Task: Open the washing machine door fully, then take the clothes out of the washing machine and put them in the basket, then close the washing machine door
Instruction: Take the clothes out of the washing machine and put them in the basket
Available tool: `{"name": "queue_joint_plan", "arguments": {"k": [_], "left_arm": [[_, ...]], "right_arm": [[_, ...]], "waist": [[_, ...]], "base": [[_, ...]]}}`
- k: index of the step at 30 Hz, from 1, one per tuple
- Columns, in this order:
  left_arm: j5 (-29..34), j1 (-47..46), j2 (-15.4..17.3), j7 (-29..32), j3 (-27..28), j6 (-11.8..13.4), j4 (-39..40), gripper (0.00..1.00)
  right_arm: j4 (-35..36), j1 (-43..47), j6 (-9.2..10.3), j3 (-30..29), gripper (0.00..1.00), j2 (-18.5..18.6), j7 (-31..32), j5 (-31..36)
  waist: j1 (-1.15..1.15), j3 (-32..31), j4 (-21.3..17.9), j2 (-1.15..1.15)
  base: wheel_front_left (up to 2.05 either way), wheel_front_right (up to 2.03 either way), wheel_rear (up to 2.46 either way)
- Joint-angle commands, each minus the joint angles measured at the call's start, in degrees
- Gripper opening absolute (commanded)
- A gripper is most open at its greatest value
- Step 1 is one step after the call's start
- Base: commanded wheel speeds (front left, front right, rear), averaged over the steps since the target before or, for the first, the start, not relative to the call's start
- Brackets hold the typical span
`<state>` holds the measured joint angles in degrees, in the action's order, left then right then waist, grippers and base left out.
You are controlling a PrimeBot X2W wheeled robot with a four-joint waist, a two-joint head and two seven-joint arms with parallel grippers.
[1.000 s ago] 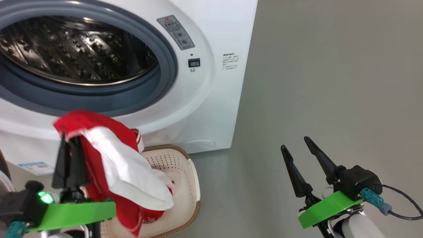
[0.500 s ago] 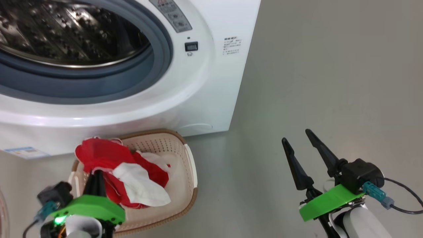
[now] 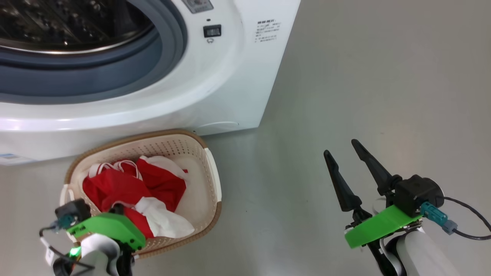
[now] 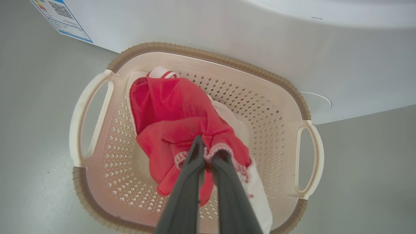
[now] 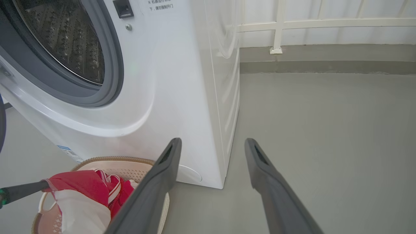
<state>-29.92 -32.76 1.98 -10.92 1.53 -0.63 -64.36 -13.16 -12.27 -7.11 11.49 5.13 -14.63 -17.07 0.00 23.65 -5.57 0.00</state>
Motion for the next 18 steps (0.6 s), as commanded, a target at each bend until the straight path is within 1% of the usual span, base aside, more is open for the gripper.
{"name": "queue_joint_plan", "arguments": {"k": [1, 7, 13, 14, 15, 16, 17, 18], "left_arm": [[-0.1, -0.8, 1.6, -0.2, 1.1, -0.5, 0.2, 0.00], [0.6, -4.9, 2.1, 0.9, -0.7, -3.1, -5.8, 0.00], [0.8, -6.3, 2.3, 1.7, -2.0, -4.4, -8.0, 0.00], [0.8, -6.3, 2.3, 1.8, -2.2, -4.6, -8.2, 0.03], [0.8, -6.3, 2.3, 1.9, -2.4, -4.8, -8.4, 0.11], [0.9, -6.3, 2.2, 2.1, -2.7, -5.0, -8.5, 0.23], [1.1, -6.2, 2.2, 2.0, -3.0, -5.2, -8.7, 0.49], [1.1, -6.1, 2.2, 1.9, -3.3, -5.4, -8.8, 1.00]], "right_arm": [[1.3, -1.0, -0.37, 1.0, 1.00, 0.2, -0.4, -0.3], [1.2, -2.2, -0.37, 0.9, 1.00, 0.2, -0.4, -0.3], [0.9, -2.7, -0.37, 0.7, 1.00, 0.0, -0.4, -0.4], [0.8, -2.7, -0.37, 0.7, 1.00, 0.0, -0.4, -0.4], [0.7, -2.7, -0.37, 0.7, 1.00, 0.0, -0.4, -0.4], [0.5, -2.7, -0.37, 0.7, 1.00, 0.0, -0.4, -0.4], [0.4, -2.7, -0.37, 0.6, 1.00, -0.1, -0.4, -0.3], [0.2, -2.7, -0.37, 0.5, 1.00, -0.1, -0.4, -0.2]], "waist": [[0.00, 1.0, -0.4, 0.00], [0.00, 3.0, -0.8, 0.00], [0.00, 3.8, -1.0, 0.00], [0.00, 3.8, -1.0, 0.00], [0.00, 3.7, -1.0, 0.00], [0.00, 3.6, -0.9, 0.00], [0.00, 3.5, -0.9, 0.00], [0.00, 3.2, -0.8, 0.00]], "base": [[0.00, 0.00, 0.00], [0.00, 0.00, 0.00], [0.00, 0.00, 0.00], [0.00, 0.00, 0.00], [0.00, 0.00, 0.00], [0.00, 0.00, 0.00], [0.00, 0.00, 0.00], [0.00, 0.00, 0.00]]}}
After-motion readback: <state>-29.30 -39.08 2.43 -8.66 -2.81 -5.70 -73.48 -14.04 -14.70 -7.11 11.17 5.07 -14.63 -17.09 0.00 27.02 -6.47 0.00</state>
